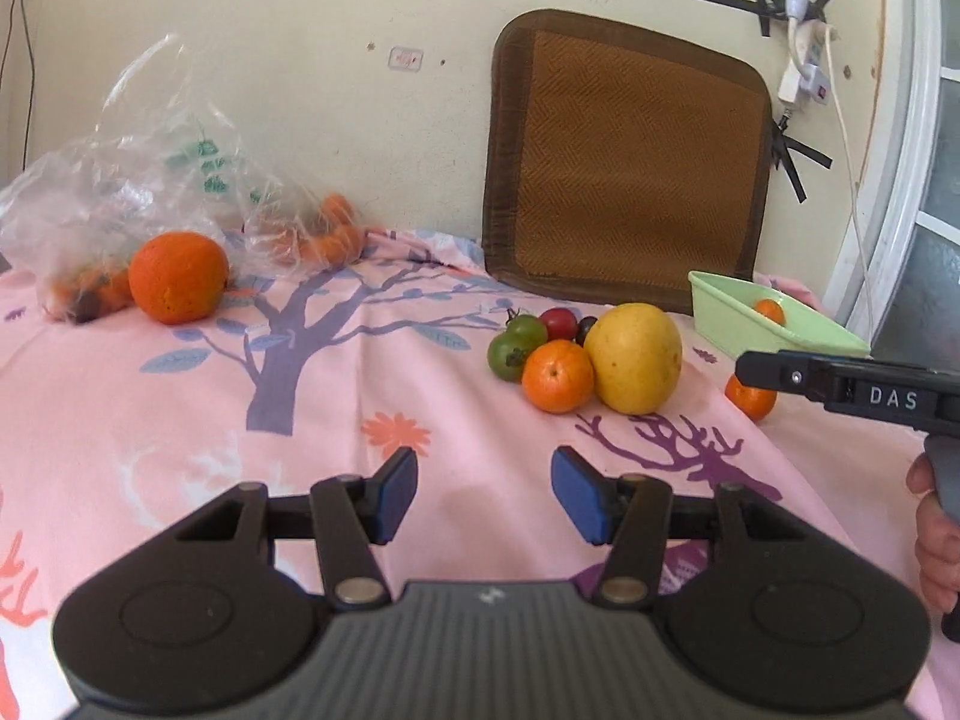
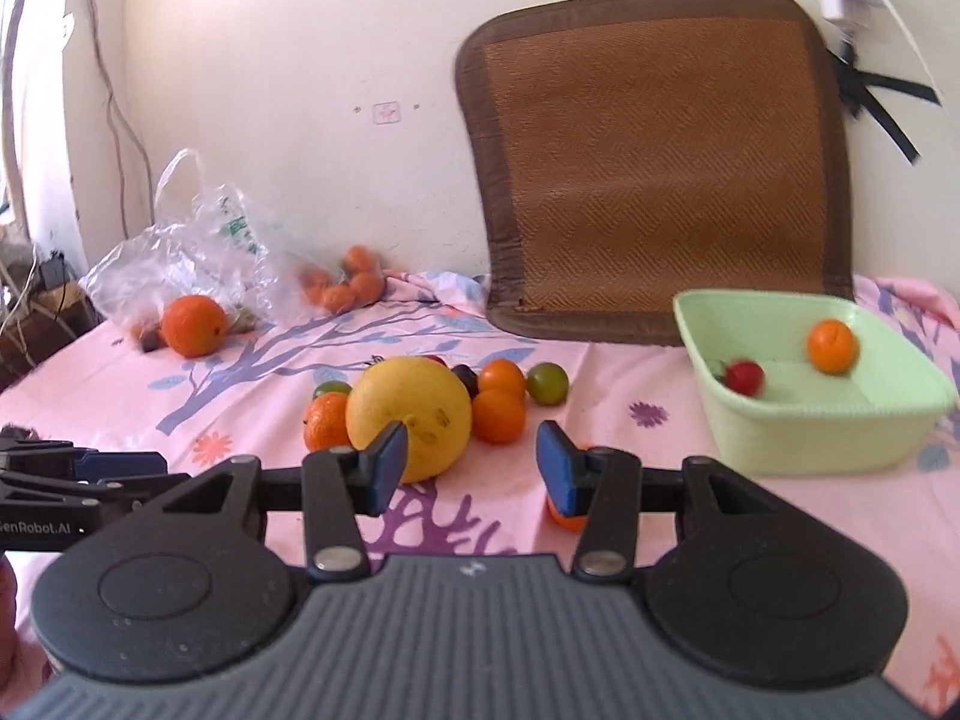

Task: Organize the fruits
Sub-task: 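Grasp the yellow grapefruit with left tool while right tool grasps a tangerine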

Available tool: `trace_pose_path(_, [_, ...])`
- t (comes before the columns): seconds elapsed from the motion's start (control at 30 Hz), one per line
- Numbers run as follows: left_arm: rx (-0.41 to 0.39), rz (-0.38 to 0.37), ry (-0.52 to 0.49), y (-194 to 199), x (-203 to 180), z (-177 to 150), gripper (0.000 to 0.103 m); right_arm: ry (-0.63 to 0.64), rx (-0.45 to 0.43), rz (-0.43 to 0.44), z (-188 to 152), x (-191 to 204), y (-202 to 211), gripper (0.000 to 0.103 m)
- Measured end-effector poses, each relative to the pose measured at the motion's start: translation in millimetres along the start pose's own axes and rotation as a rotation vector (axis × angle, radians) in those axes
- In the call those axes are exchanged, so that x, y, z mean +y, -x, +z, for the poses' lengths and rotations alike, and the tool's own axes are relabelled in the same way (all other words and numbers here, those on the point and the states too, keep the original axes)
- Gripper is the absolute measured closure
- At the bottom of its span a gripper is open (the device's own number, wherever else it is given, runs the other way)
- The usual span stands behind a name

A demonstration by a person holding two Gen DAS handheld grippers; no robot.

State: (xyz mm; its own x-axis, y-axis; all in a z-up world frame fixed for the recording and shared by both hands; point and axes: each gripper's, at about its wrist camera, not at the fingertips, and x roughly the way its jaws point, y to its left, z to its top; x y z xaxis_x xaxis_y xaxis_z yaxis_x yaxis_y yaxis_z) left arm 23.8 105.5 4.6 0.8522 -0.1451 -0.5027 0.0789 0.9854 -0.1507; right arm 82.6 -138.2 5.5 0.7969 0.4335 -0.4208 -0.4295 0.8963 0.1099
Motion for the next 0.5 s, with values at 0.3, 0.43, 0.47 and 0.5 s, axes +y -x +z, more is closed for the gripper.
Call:
trace_pose_path(0.3, [-0.017, -0.022, -0.077, 5.2, -11.6, -4.9, 0.052, -0.198, -0.039, -0.192, -40.8, -21.3, 47.7, 0.053])
trace_pose_path(0.43, [-0.028, -0.024, -0.073, 7.9, -11.0, -5.5, 0.052, -0.267, -0.093, -0.253, -53.8, -27.0, 62.3, 0.052])
trace_pose_path(0.47, [-0.034, -0.024, -0.071, 9.0, -10.5, -5.7, 0.052, -0.278, -0.088, -0.265, -54.3, -28.6, 61.6, 0.052])
trace_pose_path(0.5, [-0.042, -0.023, -0.069, 10.5, -9.9, -5.9, 0.052, -0.293, -0.082, -0.271, -53.7, -30.4, 60.1, 0.052])
